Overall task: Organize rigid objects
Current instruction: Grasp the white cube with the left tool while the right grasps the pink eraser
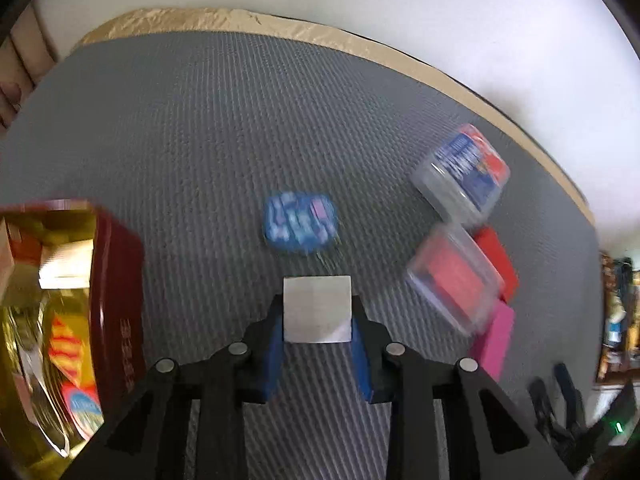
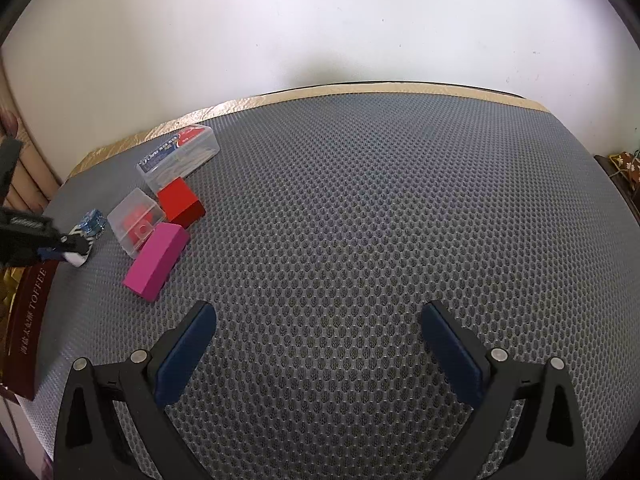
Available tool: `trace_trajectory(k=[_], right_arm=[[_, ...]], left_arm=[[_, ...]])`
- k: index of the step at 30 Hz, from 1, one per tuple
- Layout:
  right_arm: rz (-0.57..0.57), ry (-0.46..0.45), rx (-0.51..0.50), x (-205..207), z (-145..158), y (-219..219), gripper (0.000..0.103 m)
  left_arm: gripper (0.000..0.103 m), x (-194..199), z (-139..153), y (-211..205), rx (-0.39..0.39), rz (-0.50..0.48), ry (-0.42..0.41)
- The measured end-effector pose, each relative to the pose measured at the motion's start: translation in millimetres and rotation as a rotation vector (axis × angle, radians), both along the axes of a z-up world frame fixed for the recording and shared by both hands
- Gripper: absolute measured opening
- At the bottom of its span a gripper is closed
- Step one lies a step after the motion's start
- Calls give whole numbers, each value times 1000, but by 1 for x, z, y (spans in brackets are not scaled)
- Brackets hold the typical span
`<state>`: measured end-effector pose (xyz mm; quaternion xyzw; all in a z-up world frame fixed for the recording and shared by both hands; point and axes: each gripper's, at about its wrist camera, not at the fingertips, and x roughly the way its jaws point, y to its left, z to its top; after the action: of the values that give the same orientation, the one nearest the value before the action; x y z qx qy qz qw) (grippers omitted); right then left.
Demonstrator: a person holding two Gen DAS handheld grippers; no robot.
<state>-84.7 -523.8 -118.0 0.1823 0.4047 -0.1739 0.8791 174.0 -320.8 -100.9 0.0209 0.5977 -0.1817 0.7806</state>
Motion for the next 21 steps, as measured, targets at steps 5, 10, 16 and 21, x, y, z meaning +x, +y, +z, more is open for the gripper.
trace_trajectory(k=[5,10,16,21], right_arm=[[3,4,-3,4,-1,2,102],[13,7,-32,18,1,13,102],[81,-33,50,42,14,48,98],[153,-3,14,78,18,85,87]], left_arm=[[30,-43,16,20,-70,-50,-8],[30,-83,37,59,-129,-49,-53],[30,-92,59,112,-166,40,-84],[30,-98,75,155,-165,121,-130]])
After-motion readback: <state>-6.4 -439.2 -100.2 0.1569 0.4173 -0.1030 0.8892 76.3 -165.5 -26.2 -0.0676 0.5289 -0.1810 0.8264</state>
